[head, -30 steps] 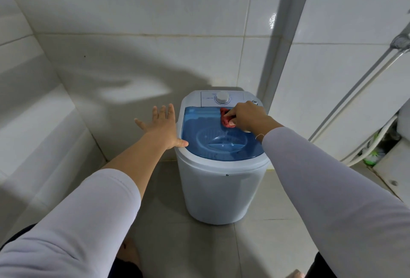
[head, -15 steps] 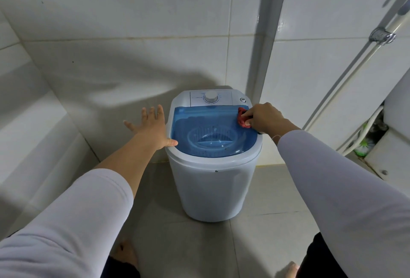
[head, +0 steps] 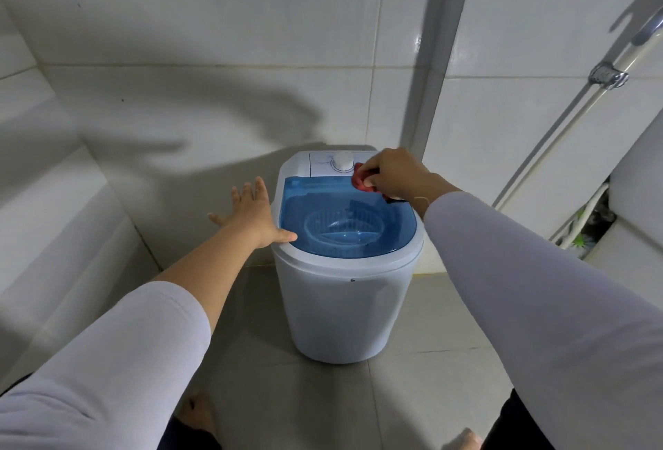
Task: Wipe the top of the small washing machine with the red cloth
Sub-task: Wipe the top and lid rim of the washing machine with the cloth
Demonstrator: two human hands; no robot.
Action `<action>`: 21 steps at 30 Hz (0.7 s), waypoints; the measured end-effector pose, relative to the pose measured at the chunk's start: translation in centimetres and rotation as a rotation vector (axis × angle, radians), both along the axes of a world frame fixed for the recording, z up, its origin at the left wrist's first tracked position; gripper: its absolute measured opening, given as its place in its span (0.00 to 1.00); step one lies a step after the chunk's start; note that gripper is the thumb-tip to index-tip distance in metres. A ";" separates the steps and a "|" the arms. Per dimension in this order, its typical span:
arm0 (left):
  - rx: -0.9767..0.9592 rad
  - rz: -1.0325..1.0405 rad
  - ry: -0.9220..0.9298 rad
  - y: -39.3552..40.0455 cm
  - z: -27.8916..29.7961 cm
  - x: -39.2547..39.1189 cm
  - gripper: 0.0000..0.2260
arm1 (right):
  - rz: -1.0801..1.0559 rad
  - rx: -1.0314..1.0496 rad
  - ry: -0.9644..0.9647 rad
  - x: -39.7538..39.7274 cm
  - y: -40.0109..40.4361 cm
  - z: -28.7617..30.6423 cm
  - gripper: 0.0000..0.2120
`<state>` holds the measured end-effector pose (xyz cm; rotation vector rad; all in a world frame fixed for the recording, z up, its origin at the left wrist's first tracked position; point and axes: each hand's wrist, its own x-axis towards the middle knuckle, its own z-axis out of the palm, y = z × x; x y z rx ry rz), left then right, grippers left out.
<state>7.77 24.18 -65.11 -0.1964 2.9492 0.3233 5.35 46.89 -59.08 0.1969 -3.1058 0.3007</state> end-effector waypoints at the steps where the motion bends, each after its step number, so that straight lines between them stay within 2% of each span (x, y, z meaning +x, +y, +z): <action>1: 0.015 -0.005 -0.008 0.0 -0.1 0.1 0.55 | 0.040 0.008 -0.001 -0.2 -1.3 0.0 0.17; 6: 0.045 -0.028 -0.009 0.1 -0.4 0.2 0.56 | 0.193 0.068 -0.046 -0.6 -7.2 -1.4 0.20; 11: 0.029 -0.021 -0.031 -0.1 -0.3 0.1 0.56 | 0.293 0.229 -0.062 -0.9 -9.8 -3.3 0.20; 14: 0.031 -0.018 -0.038 -0.1 -0.4 0.1 0.56 | 0.280 0.309 -0.043 -1.1 -10.0 -4.3 0.20; 21: 0.017 -0.024 -0.023 -0.1 -0.6 0.1 0.56 | 0.213 0.292 -0.028 -1.4 -9.1 -4.8 0.18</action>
